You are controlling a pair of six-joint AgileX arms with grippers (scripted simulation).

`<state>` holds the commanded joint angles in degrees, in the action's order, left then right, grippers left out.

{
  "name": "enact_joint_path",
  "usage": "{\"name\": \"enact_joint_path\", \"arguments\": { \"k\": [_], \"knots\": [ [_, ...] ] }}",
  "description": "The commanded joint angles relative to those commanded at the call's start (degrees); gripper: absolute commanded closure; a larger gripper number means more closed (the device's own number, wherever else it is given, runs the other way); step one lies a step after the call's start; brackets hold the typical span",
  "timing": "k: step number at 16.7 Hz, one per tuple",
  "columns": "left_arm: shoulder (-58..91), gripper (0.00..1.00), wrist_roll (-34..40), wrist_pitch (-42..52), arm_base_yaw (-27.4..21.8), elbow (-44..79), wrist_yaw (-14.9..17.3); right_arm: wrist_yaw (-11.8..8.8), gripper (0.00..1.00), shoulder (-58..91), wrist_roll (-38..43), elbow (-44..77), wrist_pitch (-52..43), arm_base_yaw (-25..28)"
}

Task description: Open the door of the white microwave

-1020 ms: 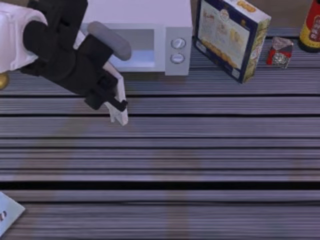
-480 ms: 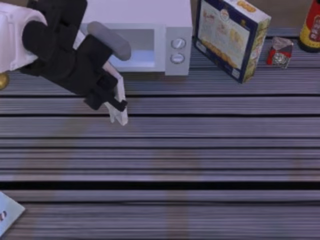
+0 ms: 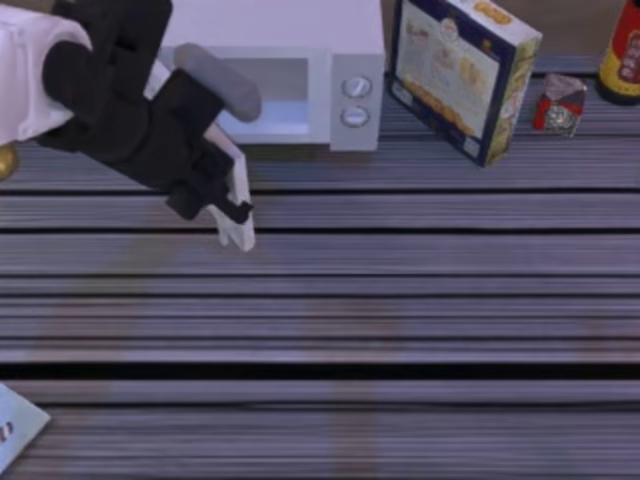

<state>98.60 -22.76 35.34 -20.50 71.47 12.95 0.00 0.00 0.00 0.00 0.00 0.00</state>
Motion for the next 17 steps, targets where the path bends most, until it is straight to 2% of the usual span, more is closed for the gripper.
{"name": "enact_joint_path", "arguments": {
  "k": [8, 17],
  "knots": [
    [-1.5, 1.0, -10.5, 2.9, 4.4, -1.1, 4.8, 0.0, 0.0, 0.0, 0.0, 0.0, 0.0, 0.0],
    [-1.5, 1.0, -10.6, 2.9, 4.5, -1.1, 4.9, 0.0, 0.0, 0.0, 0.0, 0.0, 0.0, 0.0]
  ]
}}
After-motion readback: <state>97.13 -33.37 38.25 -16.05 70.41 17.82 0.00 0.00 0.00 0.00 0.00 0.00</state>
